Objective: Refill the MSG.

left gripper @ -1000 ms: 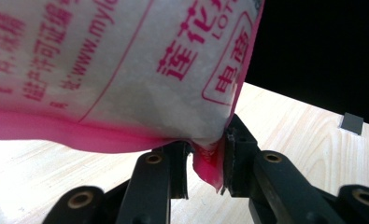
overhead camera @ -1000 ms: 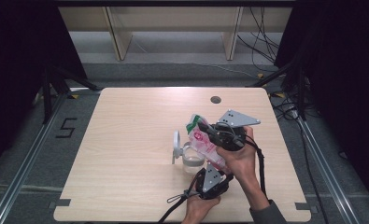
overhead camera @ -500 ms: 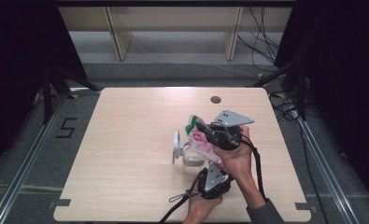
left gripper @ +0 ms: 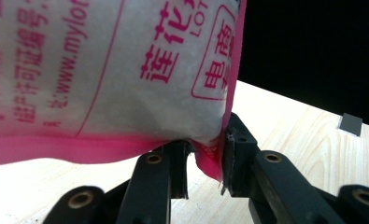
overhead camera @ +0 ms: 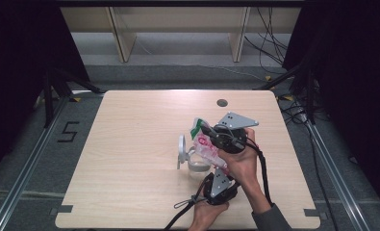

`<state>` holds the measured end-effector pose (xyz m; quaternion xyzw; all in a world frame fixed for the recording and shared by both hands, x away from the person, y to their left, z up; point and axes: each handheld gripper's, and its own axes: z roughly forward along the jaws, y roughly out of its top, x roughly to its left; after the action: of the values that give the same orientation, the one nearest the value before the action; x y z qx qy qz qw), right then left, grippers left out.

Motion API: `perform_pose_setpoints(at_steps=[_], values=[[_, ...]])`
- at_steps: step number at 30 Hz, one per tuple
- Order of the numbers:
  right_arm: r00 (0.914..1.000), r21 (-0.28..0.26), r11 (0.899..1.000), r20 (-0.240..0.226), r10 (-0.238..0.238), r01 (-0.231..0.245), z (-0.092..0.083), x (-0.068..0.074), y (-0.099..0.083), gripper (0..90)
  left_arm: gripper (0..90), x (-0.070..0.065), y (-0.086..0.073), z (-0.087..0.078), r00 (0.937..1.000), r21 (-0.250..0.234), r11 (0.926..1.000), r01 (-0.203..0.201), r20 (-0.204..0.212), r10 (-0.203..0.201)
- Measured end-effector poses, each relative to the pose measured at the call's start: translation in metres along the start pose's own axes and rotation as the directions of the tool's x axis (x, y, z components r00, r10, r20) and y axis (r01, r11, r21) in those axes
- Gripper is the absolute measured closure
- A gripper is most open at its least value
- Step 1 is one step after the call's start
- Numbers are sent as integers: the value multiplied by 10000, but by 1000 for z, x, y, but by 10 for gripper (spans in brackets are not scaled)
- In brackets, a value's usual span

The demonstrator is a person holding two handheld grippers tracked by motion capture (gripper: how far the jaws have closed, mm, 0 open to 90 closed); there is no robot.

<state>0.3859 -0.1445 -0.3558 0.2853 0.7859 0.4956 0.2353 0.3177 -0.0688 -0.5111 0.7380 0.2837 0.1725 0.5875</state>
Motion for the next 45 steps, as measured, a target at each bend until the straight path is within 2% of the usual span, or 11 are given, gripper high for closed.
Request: perform_pose_setpoints(at_steps=[14, 16, 21, 26, 30, 33, 38, 39, 40, 44, 45], values=[[9994, 341, 9990, 193, -295, 288, 4, 5, 2, 900, 742, 3, 0, 1, 9998, -76, 9999, 150, 147, -149], [9997, 393, 9992, 220, -41, 33, 4, 7, 2, 900, 741, 2, 0, 1, 9998, -97, 9998, 151, 124, -149], [9985, 396, 9982, 299, -454, 442, 6, 8, 3, 900, 742, 3, 1, 2, 9997, -116, 9998, 144, 196, -142], [9995, 432, 9989, 233, -194, 183, 6, 10, 3, 900, 741, 2, 1, 2, 9998, -211, 9997, 129, 161, -126], [9974, 338, 9976, 368, -616, 603, 9, 9, 3, 900, 741, 2, 0, 1, 9997, -202, 9996, 195, 150, -192], [9993, 449, 9988, 299, -202, 188, 8, 11, 3, 900, 741, 3, 0, 1, 9997, -239, 9996, 141, 215, -136], [9949, 439, 9955, 523, -858, 835, 11, 12, 3, 900, 740, 2, 0, 2, 9996, -270, 9995, 157, 236, -151], [9975, 520, 9970, 379, -590, 570, 11, 14, 3, 900, 740, 2, 0, 1, 9996, -262, 9995, 177, 243, -171], [9959, 450, 9959, 421, -799, 780, 11, 12, 4, 900, 740, 2, 1, 1, 9996, -286, 9994, 194, 234, -187], [9973, 581, 9965, 388, -617, 594, 10, 14, 3, 900, 739, 1, 0, 2, 9996, -259, 9995, 195, 201, -190], [9938, 488, 9941, 509, -990, 966, 12, 13, 3, 900, 739, 1, 0, 1, 9996, -240, 9996, 177, 229, -172]])
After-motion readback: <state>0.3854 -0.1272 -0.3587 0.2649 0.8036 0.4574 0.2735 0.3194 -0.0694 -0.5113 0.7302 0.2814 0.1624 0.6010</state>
